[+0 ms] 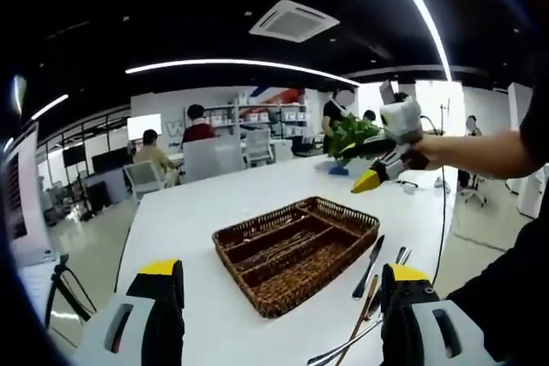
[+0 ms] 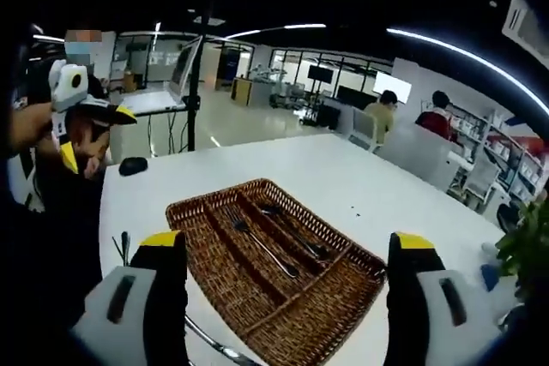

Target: Arrange the knives, forks, and spoons in their matching storage slots by inserting each utensil handle-first until every utensil is classified and aligned in the correct compartment

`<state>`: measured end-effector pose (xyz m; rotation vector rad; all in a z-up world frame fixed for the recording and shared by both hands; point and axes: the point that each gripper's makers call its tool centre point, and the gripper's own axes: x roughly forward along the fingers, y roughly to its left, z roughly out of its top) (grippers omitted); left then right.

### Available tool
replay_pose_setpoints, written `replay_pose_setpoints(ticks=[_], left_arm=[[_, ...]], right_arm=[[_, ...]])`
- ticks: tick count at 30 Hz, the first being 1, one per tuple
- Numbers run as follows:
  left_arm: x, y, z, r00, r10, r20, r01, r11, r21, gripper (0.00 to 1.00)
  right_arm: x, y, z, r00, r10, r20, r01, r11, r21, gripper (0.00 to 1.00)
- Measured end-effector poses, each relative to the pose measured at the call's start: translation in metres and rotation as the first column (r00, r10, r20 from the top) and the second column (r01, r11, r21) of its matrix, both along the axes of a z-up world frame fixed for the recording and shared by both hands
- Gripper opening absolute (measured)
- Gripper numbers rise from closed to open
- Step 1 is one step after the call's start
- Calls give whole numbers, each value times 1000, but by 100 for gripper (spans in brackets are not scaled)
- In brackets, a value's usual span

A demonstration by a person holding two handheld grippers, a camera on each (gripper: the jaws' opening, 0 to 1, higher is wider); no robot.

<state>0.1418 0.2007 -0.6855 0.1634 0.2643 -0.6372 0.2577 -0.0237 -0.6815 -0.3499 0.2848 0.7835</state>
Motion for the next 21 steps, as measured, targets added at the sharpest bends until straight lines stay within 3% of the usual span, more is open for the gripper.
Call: replay_pose_setpoints(ticks=[6,13,21], left_arm=[[2,-2,0,1000,0,-3,0,1000,-4,100],[6,-2,1,1000,14,-13,-15,999,-31,100],[5,-11,0,1000,3,-1,-3,1000,-20,100]], right_arm=[[-20,-24,9,998,-63,30,62,997,36,99],[-43,-55,-3,990,-137,16,135,989,64,99],[-68,-88,0,972,-234,36,230,968,100,99]])
